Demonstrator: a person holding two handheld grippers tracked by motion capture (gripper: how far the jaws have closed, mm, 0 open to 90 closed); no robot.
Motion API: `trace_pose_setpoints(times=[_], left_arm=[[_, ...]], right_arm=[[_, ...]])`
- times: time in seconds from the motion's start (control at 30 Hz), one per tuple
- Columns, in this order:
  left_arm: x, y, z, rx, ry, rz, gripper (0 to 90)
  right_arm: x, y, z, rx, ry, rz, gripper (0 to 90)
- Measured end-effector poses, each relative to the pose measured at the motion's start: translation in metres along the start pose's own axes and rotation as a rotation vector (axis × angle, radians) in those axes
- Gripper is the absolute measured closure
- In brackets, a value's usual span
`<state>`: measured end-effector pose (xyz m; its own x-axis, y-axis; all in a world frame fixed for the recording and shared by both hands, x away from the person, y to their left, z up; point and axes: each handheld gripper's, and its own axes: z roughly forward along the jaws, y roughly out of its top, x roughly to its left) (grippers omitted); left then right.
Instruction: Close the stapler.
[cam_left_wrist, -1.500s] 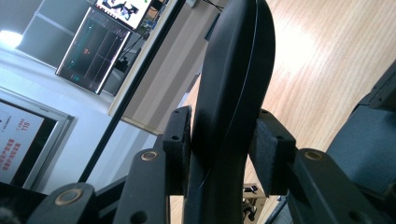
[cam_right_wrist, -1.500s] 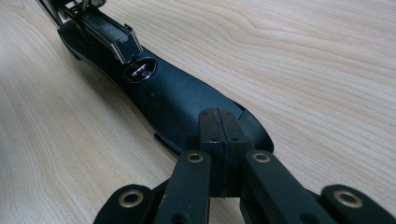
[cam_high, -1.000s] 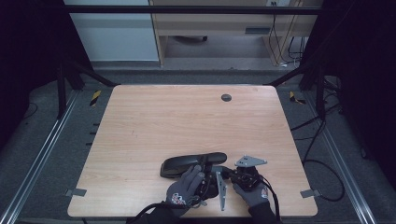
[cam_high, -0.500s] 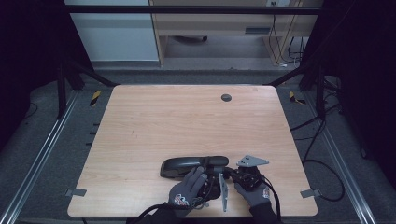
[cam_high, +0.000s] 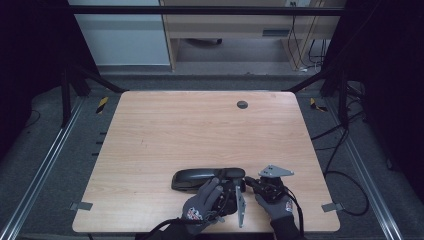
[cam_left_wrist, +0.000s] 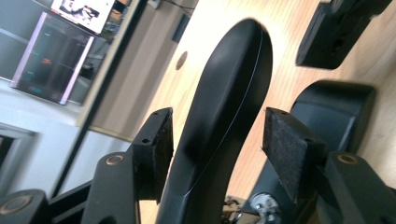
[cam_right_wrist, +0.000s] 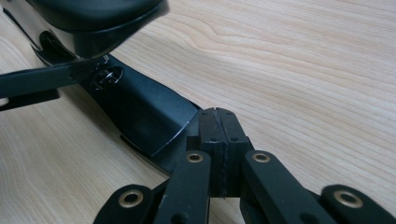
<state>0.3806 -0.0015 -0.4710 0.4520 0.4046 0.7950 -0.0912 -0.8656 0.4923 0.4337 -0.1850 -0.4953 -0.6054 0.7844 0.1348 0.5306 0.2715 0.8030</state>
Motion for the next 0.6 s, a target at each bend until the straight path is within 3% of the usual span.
trace_pose_setpoints(times=[0.27, 0.4, 0.6], left_arm=[[0.014, -0.002, -0.007, -0.054, -0.136, -0.106, 38.3], [0.021, -0.004, -0.011, -0.083, -0.185, -0.157, 37.5], [0.033, -0.007, -0.018, -0.111, -0.225, -0.219, 37.1]], right_arm=[[-0.005, -0.001, -0.003, -0.006, -0.016, 0.018, 90.0], [-0.006, -0.001, -0.003, -0.009, -0.017, 0.014, 90.0], [-0.008, 0.001, -0.005, -0.015, -0.021, 0.021, 90.0]])
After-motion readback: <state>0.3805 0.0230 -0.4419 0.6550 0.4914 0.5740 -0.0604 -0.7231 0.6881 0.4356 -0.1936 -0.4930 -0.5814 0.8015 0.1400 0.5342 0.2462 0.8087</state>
